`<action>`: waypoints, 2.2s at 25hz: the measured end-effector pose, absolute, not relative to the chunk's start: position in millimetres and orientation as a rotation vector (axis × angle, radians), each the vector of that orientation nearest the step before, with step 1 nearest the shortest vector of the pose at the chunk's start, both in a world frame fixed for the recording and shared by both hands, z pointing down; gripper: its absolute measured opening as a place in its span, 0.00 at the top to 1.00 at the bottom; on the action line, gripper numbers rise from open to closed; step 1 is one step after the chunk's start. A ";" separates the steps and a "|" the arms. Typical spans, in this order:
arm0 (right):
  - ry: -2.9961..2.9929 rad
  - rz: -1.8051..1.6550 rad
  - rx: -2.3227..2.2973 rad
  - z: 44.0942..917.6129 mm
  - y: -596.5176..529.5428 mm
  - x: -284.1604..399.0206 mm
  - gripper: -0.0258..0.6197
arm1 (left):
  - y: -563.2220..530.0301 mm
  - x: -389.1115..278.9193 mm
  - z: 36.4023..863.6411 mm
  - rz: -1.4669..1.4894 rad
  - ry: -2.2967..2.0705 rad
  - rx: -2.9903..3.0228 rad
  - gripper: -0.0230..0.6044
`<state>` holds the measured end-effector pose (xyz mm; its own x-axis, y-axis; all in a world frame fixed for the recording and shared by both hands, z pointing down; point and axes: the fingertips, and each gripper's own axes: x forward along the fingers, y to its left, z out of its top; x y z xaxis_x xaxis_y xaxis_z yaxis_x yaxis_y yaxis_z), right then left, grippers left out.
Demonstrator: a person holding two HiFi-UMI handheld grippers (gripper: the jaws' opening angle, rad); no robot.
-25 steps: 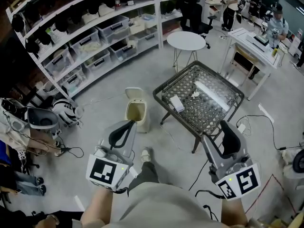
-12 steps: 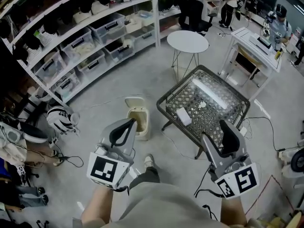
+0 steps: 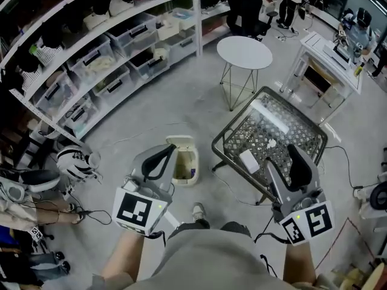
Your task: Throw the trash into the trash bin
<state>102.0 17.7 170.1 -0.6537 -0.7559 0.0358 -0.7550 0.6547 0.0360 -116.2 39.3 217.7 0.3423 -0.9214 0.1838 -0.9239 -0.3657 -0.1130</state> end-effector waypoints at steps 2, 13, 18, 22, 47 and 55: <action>-2.791 -0.032 1.289 175.5 7.0 93.4 0.56 | 28.6 -125.0 224.4 0.337 -1.742 2.567 0.96; -2.720 0.031 1.277 198.6 -37.3 83.8 0.56 | -14.9 -133.3 245.1 0.341 -1.663 2.546 0.96; -2.708 0.065 1.261 218.3 -60.6 98.2 0.56 | -32.6 -121.2 255.7 0.366 -1.661 2.521 0.96; -2.698 0.137 1.260 243.5 -87.7 111.4 0.56 | -53.7 -111.8 271.8 0.446 -1.639 2.553 0.96; -2.205 0.547 0.898 606.7 -127.2 141.8 0.46 | -106.7 -20.5 492.1 0.628 -1.243 2.302 0.96; -2.070 0.593 0.811 687.0 -121.4 145.0 0.44 | -97.9 -24.9 560.4 0.687 -1.187 2.202 0.96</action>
